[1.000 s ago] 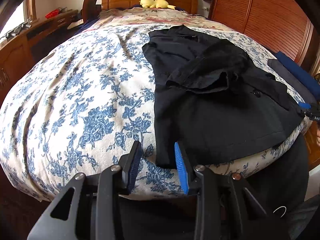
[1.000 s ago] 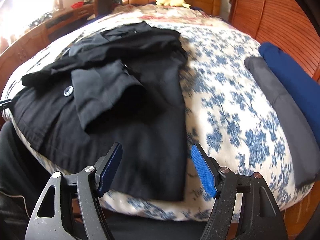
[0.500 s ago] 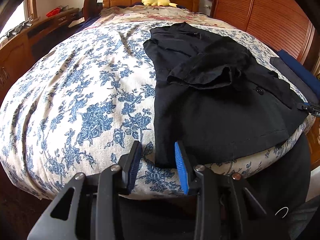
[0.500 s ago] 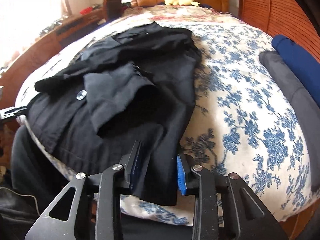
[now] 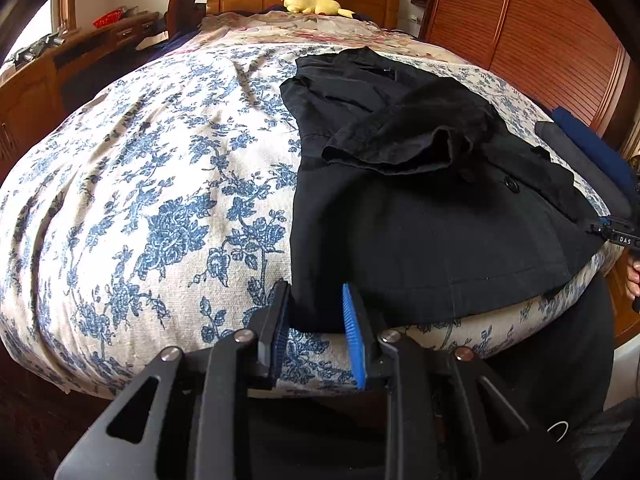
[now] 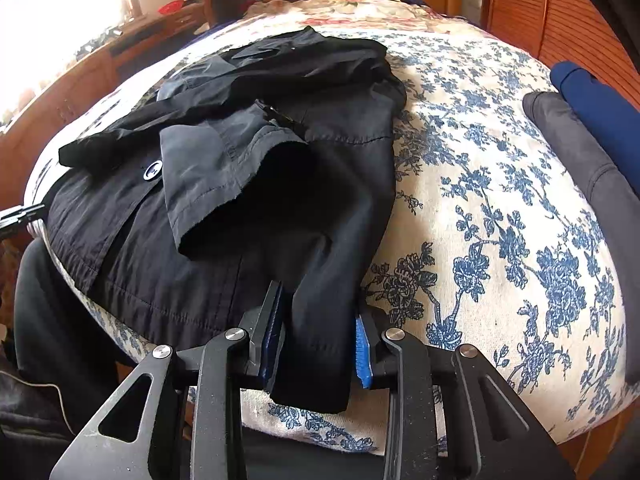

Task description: Fold large clothes

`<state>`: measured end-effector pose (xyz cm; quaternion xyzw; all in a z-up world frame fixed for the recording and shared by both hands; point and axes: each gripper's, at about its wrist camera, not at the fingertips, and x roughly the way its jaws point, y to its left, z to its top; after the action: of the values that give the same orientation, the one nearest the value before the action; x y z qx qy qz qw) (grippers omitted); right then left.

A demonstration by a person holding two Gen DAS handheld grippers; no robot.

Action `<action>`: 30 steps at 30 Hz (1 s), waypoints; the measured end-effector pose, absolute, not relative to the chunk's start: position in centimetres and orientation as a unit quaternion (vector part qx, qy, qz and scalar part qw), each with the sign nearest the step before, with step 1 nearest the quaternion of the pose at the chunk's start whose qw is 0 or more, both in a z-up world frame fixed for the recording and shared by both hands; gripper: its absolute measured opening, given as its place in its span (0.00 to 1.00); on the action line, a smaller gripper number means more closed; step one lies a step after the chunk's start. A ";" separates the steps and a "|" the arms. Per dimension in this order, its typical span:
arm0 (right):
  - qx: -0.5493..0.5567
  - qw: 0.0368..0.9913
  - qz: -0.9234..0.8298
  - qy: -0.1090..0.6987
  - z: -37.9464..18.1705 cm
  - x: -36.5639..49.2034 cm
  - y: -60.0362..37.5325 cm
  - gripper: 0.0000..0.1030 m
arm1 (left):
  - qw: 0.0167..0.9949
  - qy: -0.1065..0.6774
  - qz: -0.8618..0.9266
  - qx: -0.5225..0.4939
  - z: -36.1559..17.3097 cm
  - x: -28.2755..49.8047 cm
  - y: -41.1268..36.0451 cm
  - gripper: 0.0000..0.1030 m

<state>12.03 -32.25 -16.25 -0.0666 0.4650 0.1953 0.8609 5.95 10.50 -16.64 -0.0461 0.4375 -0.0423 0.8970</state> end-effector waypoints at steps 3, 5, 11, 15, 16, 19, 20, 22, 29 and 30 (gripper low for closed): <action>-0.067 0.866 0.193 0.456 -16.1 11.9 -32.1 0.19 | 0.899 0.434 -0.040 -0.034 -16.5 5.8 10.2 0.20; -0.066 0.868 0.193 0.453 -16.0 11.9 -32.0 0.15 | 0.900 0.432 -0.040 -0.039 -16.4 5.7 10.3 0.15; -0.045 0.878 0.204 0.431 -14.9 11.7 -32.1 0.08 | 0.909 0.413 -0.046 -0.037 -14.7 5.2 10.0 0.03; -0.026 0.894 0.213 0.394 -12.4 11.1 -32.3 0.06 | 0.922 0.382 -0.048 -0.032 -12.0 4.5 9.7 0.01; -0.021 0.896 0.216 0.387 -11.8 11.0 -32.3 0.06 | 0.926 0.374 -0.050 -0.030 -11.2 4.3 9.6 0.01; -0.013 0.905 0.225 0.360 -9.4 10.6 -32.2 0.06 | 0.937 0.344 -0.052 -0.019 -8.3 3.5 9.1 0.01; -0.012 0.906 0.234 0.352 -8.4 10.3 -32.1 0.05 | 0.942 0.330 -0.055 -0.018 -7.1 3.1 8.9 0.01; -0.005 0.907 0.245 0.342 -7.1 9.9 -32.0 0.05 | 0.949 0.310 -0.060 -0.017 -5.2 2.4 8.6 0.01; -0.008 0.917 0.275 0.289 -1.0 6.9 -31.7 0.05 | 0.965 0.253 -0.065 -0.008 0.3 -0.9 8.7 0.00; -0.012 0.918 0.278 0.283 -0.3 6.4 -31.6 0.05 | 0.967 0.247 -0.065 -0.009 1.0 -1.4 8.9 0.00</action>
<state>6.42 -31.65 -0.35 -0.0125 0.2834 0.2776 0.9179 -1.42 8.91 0.97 -0.0088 0.2465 -0.0654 0.9669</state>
